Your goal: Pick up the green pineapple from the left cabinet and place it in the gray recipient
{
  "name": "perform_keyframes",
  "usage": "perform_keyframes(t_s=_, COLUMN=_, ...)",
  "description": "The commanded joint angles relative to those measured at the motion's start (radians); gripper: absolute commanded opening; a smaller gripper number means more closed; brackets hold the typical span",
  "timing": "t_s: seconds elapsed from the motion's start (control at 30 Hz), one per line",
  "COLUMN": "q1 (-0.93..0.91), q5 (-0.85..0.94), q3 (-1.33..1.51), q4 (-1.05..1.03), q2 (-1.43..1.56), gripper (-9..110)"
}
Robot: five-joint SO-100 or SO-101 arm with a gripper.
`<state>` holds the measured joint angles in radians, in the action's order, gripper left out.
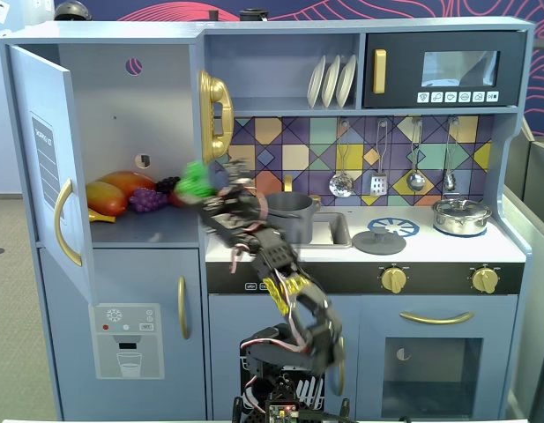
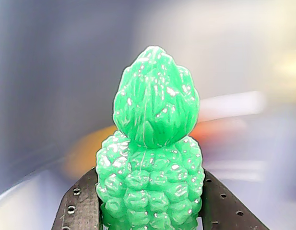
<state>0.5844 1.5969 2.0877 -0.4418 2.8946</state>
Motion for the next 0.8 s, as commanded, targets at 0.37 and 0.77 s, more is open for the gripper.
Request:
perform_keyframes(t_s=0.37, q1=-0.624, q5=-0.110, q3=-0.170, q4=0.147, q2=-0.403, gripper=0)
perform_keyframes(t_s=0.77, q1=-0.634, q5=-0.009, q3=-0.287, q4=0.198, q2=-0.719, gripper=0)
